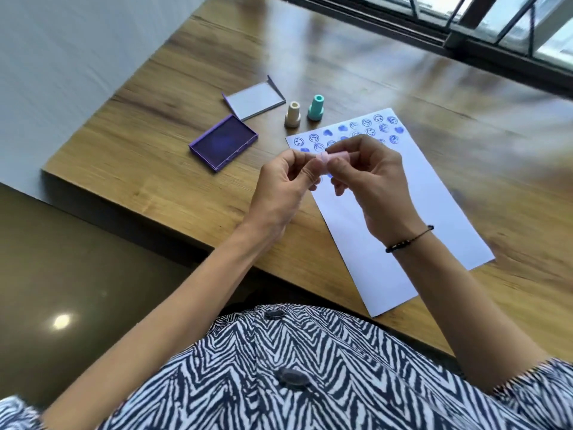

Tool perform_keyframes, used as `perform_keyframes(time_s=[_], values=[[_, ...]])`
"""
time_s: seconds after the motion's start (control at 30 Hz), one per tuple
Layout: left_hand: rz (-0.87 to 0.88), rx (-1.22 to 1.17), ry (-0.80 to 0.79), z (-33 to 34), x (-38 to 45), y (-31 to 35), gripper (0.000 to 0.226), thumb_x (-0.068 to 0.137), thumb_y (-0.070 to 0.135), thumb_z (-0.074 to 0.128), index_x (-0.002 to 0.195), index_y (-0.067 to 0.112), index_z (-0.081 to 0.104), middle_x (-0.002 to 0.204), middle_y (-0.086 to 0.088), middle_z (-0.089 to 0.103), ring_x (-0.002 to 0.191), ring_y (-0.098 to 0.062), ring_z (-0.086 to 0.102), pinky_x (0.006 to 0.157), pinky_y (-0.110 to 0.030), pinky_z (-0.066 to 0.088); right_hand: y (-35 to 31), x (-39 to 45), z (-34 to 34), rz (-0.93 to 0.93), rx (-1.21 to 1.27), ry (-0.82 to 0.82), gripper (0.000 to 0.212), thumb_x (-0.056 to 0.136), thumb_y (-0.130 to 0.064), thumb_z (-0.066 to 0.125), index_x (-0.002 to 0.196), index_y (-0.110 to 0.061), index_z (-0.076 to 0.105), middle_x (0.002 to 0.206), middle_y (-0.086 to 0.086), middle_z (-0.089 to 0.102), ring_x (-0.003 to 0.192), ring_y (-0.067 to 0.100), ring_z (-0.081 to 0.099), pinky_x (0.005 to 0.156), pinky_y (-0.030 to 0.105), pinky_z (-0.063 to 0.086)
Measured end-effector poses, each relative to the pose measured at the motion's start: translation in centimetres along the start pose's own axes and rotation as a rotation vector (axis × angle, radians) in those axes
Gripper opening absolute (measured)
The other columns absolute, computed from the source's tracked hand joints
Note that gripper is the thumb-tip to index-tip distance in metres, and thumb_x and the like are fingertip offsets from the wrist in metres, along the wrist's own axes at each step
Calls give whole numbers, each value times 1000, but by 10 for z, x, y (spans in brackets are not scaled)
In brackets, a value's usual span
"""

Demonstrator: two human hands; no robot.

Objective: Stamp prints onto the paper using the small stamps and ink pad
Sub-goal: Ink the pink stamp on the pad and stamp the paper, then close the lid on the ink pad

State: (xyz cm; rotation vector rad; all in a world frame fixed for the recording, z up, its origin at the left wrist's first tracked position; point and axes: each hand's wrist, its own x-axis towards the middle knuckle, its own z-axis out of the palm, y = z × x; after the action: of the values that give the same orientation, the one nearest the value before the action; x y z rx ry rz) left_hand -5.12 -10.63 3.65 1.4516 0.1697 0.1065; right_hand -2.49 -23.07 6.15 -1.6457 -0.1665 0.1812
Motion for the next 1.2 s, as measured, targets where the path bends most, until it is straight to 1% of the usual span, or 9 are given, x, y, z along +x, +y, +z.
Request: perform_keyframes(time_s=[0.1, 0.2, 0.33, 0.5, 0.63, 0.77, 0.9, 1.03, 1.2], values=[[-5, 18, 20, -7, 2, 1, 7, 85, 18, 58, 81, 12, 59, 66, 2, 59, 57, -2, 54, 60, -17, 48, 0, 3, 12, -14, -28, 15, 14, 80, -3, 62, 76, -17, 60, 63, 4, 61, 50, 12, 52, 48, 21, 46], [-50, 211, 52, -22, 12, 2, 24, 87, 28, 55, 91, 5, 62, 74, -8, 63, 68, -15, 55, 72, -35, 50, 3, 21, 24, 0, -150, -7, 13, 80, -5, 63, 76, -16, 61, 63, 8, 61, 53, 14, 51, 48, 22, 45], [-63, 453, 290, -50, 22, 2, 32, 89, 35, 49, 98, 7, 61, 94, -18, 67, 88, -32, 61, 84, -46, 51, 14, 55, 47, -255, -646, -52, 10, 80, -3, 55, 81, -4, 65, 77, 8, 64, 69, 19, 57, 62, 31, 45], [-53, 401, 409, -74, 24, 1, 24, 88, 32, 51, 93, 11, 63, 77, -5, 61, 76, -23, 59, 83, -48, 53, 24, 82, 64, -406, -1101, -276, 17, 84, -8, 50, 91, 0, 62, 97, 22, 61, 88, 35, 55, 62, 31, 35], [-45, 361, 435, -77, 25, 0, 19, 87, 31, 52, 88, 15, 63, 73, 1, 60, 74, -20, 58, 82, -48, 53, 12, 86, 59, -406, -1187, -410, 21, 84, -15, 53, 98, -2, 61, 97, 22, 61, 96, 35, 54, 76, 39, 46], [-41, 353, 440, -78, 23, 0, 21, 88, 31, 52, 91, 15, 64, 75, 1, 61, 76, -19, 59, 82, -47, 53, -23, 121, 74, -450, -1102, -245, 42, 78, -40, 64, 95, -3, 61, 91, 23, 65, 87, 36, 58, 69, 37, 43], [-48, 341, 425, -77, 16, 0, 20, 88, 28, 51, 92, 13, 64, 78, 0, 62, 77, -19, 58, 83, -47, 53, -25, 172, 113, -228, -1311, -328, 57, 80, -56, 55, 92, -1, 57, 109, 25, 61, 104, 38, 55, 83, 42, 47], [-83, 348, 429, -85, 4, 2, 18, 88, 29, 49, 90, 18, 63, 78, -3, 63, 81, -25, 61, 83, -48, 53, -6, 198, 143, 81, -1518, -360, 87, 72, -72, 50, 125, -2, 46, 128, 18, 52, 114, 40, 52, 94, 46, 48], [-116, 364, 470, -96, -5, 1, 19, 88, 26, 48, 97, 17, 63, 94, -9, 67, 91, -26, 62, 87, -47, 52, -2, 215, 152, 252, -1412, -341, 106, 58, -71, 65, 136, -8, 31, 139, 18, 38, 126, 42, 39, 95, 53, 46]])
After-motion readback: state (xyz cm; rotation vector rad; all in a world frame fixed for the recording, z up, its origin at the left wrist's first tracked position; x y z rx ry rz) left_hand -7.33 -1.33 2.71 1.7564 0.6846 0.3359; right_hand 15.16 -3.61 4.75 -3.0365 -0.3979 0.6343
